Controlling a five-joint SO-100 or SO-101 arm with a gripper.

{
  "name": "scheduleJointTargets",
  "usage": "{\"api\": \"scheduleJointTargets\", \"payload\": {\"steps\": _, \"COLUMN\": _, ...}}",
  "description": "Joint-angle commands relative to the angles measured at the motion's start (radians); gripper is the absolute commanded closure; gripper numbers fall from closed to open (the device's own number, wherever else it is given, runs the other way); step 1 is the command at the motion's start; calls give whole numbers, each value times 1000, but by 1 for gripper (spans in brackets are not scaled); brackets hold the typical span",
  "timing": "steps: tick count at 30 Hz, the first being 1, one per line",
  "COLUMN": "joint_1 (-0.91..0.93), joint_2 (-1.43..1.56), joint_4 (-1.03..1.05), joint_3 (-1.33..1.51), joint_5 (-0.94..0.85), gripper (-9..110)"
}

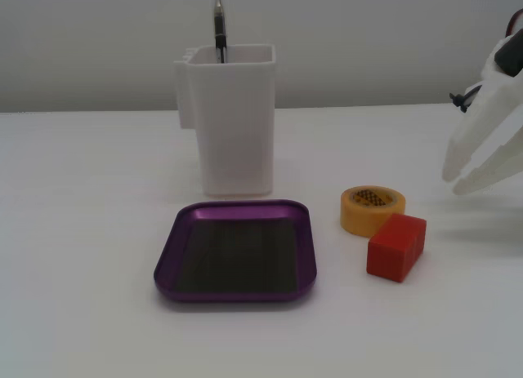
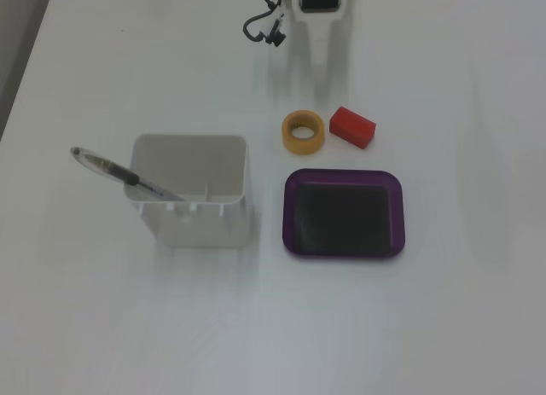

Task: Grab up the yellow tape and put it in the box.

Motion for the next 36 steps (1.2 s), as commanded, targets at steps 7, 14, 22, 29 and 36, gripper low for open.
{"api": "scheduleJointTargets", "payload": {"steps": 7, "joint_1": -6, "joint_2": -278, "joint_4": -38, "joint_3": -259, "joint_5": 38, "gripper": 102}}
{"api": "scheduleJointTargets", "payload": {"steps": 14, "joint_1": -9, "joint_2": -792, "joint_4": -23, "joint_3": -558, "joint_5": 37, "gripper": 95}}
{"api": "scheduleJointTargets", "payload": {"steps": 22, "joint_1": -9, "joint_2": -1195, "joint_4": -21, "joint_3": -772, "joint_5": 26, "gripper": 87}}
{"api": "scheduleJointTargets", "payload": {"steps": 29, "joint_1": 5, "joint_2": -1355, "joint_4": -37, "joint_3": -816, "joint_5": 23, "gripper": 87}}
{"api": "scheduleJointTargets", "payload": {"steps": 36, "joint_1": 6, "joint_2": -1414, "joint_4": -74, "joint_3": -805, "joint_5": 20, "gripper": 87}}
